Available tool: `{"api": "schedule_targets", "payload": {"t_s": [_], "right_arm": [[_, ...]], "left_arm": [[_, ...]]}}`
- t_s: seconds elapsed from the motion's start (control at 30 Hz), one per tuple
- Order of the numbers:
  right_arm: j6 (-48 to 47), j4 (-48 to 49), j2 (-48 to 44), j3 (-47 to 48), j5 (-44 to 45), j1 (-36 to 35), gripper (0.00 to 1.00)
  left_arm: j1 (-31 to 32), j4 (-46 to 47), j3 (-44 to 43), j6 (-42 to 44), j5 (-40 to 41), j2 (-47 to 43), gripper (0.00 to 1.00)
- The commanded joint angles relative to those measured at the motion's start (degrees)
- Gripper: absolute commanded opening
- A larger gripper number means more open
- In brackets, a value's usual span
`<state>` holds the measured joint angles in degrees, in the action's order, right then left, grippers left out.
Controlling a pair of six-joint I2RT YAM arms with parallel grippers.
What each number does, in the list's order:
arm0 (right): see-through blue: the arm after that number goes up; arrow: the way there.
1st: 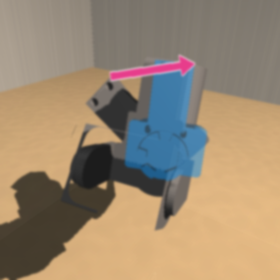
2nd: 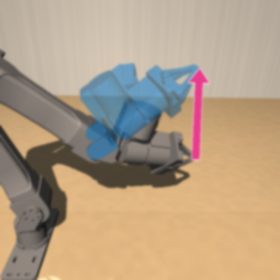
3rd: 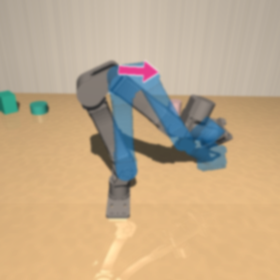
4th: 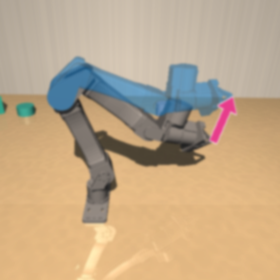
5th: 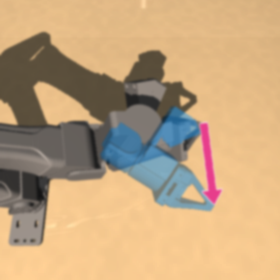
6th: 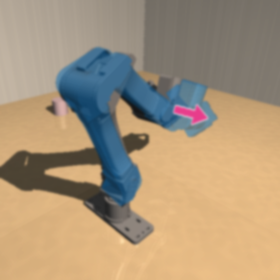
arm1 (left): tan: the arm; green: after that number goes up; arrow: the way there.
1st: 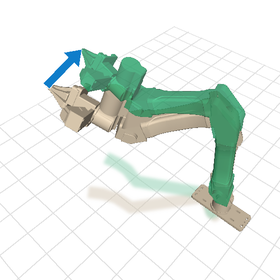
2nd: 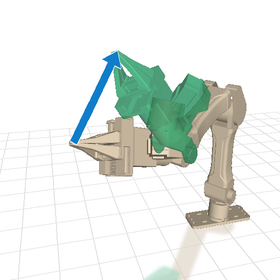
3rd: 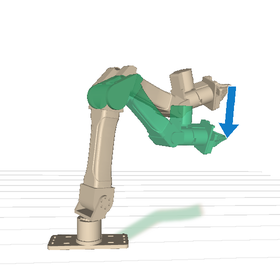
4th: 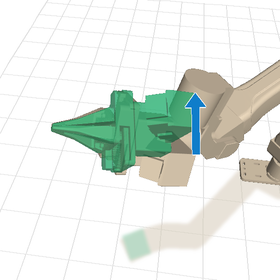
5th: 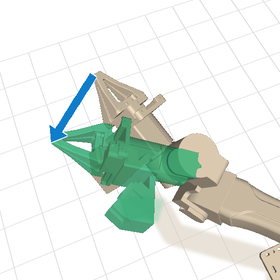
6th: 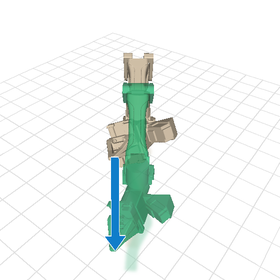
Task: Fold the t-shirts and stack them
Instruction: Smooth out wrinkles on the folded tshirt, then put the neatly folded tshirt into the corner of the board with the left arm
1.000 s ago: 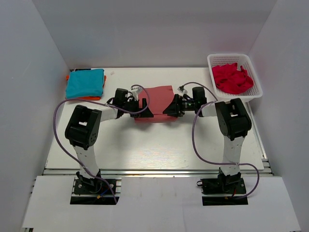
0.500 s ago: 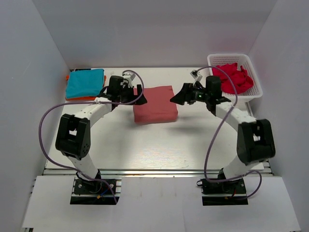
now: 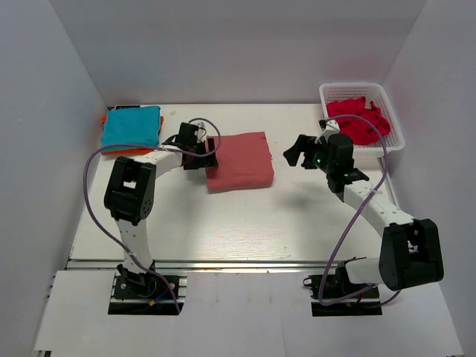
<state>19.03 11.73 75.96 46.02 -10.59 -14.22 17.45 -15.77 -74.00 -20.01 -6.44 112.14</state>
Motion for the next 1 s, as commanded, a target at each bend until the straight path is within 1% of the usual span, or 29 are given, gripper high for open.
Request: {"api": "schedule_targets", "payload": {"t_s": [0.0, 0.1, 0.17, 0.2, 0.27, 0.37, 0.43, 0.47, 0.53, 0.57, 0.63, 0.67, 0.7, 0.73, 0.83, 0.87, 0.97], "right_arm": [[-0.75, -0.92, -0.82, 0.56, 5.06, 0.42, 0.90], [-0.31, 0.05, -0.12, -0.05, 4.79, 0.42, 0.90], [-0.22, -0.12, 0.58, 0.12, 4.35, 0.42, 0.90], [-0.39, -0.30, 0.68, 0.12, 4.52, 0.33, 0.90], [-0.57, -0.39, 0.85, 0.30, 4.00, 0.25, 0.90], [-1.01, -0.12, 0.68, -0.05, 4.00, 0.33, 0.90], [-1.10, 0.14, 0.24, -0.40, 4.35, 0.42, 0.90], [-0.92, 0.31, 0.15, -0.58, 4.96, 0.42, 0.90], [-1.01, 0.49, -0.20, -1.19, 5.84, 0.33, 0.90], [-1.18, 0.49, -0.20, -1.20, 6.37, 0.24, 0.90], [-1.18, 0.67, -0.46, -1.55, 7.25, 0.33, 0.90], [-1.36, 0.84, -0.47, -1.63, 7.77, 0.42, 0.90], [-1.36, 0.93, -0.55, -1.72, 8.21, 0.33, 0.90], [-1.36, 1.02, -0.47, -1.81, 8.22, 0.33, 0.90], [-1.36, 1.72, -0.73, -2.25, 8.74, 0.33, 0.90], [-1.36, 2.07, -0.90, -2.08, 9.01, 0.42, 0.90], [-1.71, 2.34, -0.82, -1.46, 9.53, 0.33, 0.90]], "left_arm": [[0.65, -1.71, -4.48, 0.06, 1.26, 2.29, 0.84], [1.79, -2.94, -5.63, 0.59, 2.56, 4.22, 0.79], [2.32, -3.65, -5.63, 0.59, 3.88, 5.02, 0.79], [2.93, -4.18, -5.63, 0.59, 5.98, 5.89, 0.78], [3.63, -6.19, -6.16, 0.59, 8.44, 7.91, 0.75], [4.96, -9.54, -10.11, 1.11, 11.62, 10.99, 0.68], [6.27, -10.06, -10.11, 1.11, 12.15, 11.61, 0.66], [6.28, -10.07, -10.72, 1.11, 12.93, 12.48, 0.58], [6.98, -8.67, -10.21, 1.81, 12.94, 13.02, 0.45], [7.50, -7.71, -10.20, 1.82, 12.94, 13.02, 0.36], [7.51, -7.70, -11.25, 3.30, 12.94, 14.51, 0.24], [7.51, -8.22, -13.00, 4.01, 12.94, 14.51, 0.06], [7.51, -9.27, -13.97, 4.01, 14.25, 14.51, 0.00], [7.51, -9.28, -15.55, 4.88, 17.30, 13.99, 0.00], [6.90, -9.20, -16.88, 8.66, 22.33, 10.92, 0.00], [6.89, -8.15, -16.88, 12.24, 22.34, 7.95, 0.00], [6.28, -4.02, -16.88, 18.23, 23.66, 3.45, 0.00]]}}
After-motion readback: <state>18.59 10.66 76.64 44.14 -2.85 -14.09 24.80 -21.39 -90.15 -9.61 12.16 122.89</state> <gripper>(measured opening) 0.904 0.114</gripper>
